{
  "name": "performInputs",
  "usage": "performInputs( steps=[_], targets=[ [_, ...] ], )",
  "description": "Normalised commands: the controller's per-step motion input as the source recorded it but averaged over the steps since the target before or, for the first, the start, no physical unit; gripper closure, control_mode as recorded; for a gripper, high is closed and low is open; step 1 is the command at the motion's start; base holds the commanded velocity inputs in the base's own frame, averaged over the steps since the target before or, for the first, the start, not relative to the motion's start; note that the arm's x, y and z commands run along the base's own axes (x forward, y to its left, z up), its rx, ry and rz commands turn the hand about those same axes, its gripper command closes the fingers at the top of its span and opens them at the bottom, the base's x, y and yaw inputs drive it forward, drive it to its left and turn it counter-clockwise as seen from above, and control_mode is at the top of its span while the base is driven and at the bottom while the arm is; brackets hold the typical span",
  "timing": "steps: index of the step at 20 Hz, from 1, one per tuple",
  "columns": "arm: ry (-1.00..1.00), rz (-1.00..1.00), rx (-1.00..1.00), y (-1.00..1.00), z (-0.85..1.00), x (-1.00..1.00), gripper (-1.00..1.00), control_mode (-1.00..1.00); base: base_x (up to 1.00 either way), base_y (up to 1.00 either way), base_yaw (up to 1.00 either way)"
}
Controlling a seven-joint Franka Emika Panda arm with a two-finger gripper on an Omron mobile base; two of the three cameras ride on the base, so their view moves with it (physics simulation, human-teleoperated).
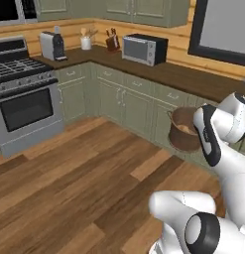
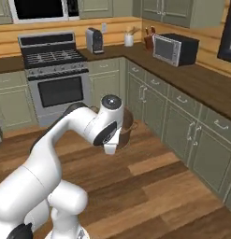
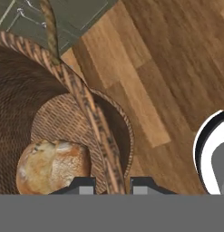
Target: Open the cabinet, pick up the bread from the cabinet and place it in the basket. Then move the basket to the dining counter.
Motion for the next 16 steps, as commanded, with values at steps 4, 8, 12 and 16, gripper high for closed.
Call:
performInputs(
  steps=[4, 8, 12, 16],
  targets=[
    [0.00, 0.00, 0.00, 0.00, 0.00, 0.00, 1.00, 1.00, -0.13, 0.00, 1.00],
    [0.00, 0.00, 0.00, 0.00, 0.00, 0.00, 1.00, 1.00, -0.14, 0.00, 1.00],
    [0.00, 0.00, 0.00, 0.00, 0.00, 0.00, 1.00, 1.00, -0.05, 0.00, 0.99],
    [0.00, 0.00, 0.00, 0.00, 0.00, 0.00, 1.00, 1.00, 0.46, -0.04, 0.89]
  ],
)
